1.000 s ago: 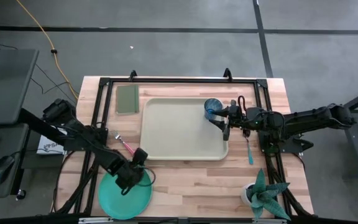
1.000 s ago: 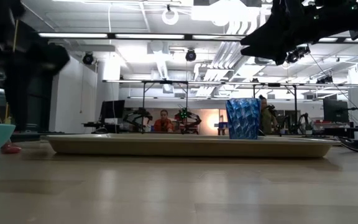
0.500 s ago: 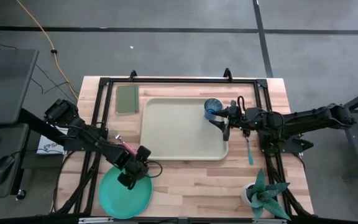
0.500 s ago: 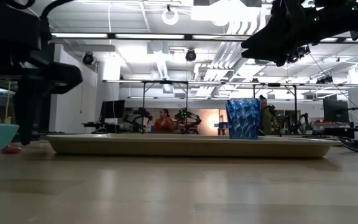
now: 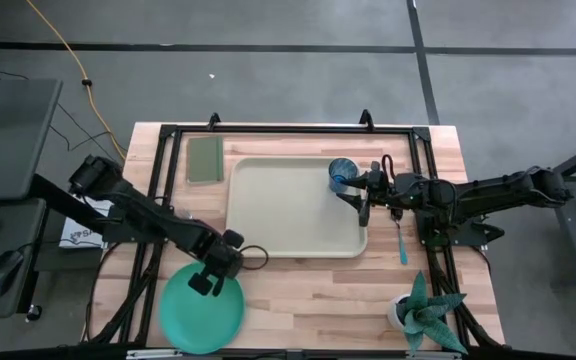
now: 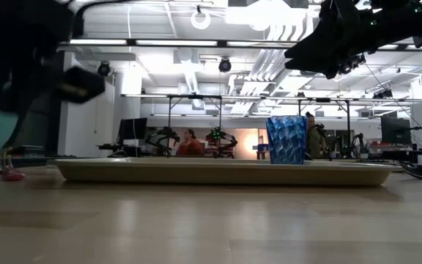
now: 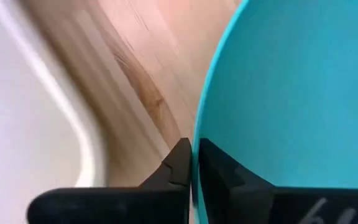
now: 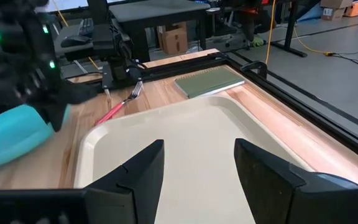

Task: Pick and place plate/cup/fork/spoon on tray
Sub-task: Put the light blue plate on the light brown serving tray at the bottom left of the blue glass

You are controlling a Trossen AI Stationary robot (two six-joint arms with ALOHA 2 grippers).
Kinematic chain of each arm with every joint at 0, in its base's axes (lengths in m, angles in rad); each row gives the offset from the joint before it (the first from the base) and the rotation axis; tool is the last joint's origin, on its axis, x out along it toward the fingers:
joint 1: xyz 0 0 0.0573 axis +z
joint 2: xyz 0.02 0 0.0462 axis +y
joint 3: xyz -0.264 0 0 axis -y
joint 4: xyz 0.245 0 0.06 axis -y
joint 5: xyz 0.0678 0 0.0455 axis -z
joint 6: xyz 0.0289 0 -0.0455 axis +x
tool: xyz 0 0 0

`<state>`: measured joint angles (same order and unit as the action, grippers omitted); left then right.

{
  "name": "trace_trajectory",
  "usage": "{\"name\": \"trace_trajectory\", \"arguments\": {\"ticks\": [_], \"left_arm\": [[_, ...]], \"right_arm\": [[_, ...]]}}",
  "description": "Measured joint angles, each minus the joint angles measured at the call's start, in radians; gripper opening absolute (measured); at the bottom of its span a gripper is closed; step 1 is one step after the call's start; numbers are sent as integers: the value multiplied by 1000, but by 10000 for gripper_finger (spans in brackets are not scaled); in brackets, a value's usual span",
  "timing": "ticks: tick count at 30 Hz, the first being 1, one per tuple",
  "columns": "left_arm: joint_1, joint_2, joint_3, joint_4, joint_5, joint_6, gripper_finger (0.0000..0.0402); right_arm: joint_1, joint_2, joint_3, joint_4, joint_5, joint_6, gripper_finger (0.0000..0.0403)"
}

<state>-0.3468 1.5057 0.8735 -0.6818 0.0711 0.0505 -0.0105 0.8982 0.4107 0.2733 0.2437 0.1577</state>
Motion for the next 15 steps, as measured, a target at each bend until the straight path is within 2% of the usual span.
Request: {"name": "trace_trajectory", "arguments": {"ticks": [4,8,11,15], "left_arm": [[16,-58,113,-90,-36,12,1],[63,-113,236,-146,-160,42,0],[131,-147,309,-141,-220,67,0],[256,-182,358,-78,-231,74,0]], "right_arm": [[0,0,0,0,0,1,188],[0,0,0,-1,0,2,188],[0,0,0,0,0,2,188],[0,0,0,-4,0,6,188]]}}
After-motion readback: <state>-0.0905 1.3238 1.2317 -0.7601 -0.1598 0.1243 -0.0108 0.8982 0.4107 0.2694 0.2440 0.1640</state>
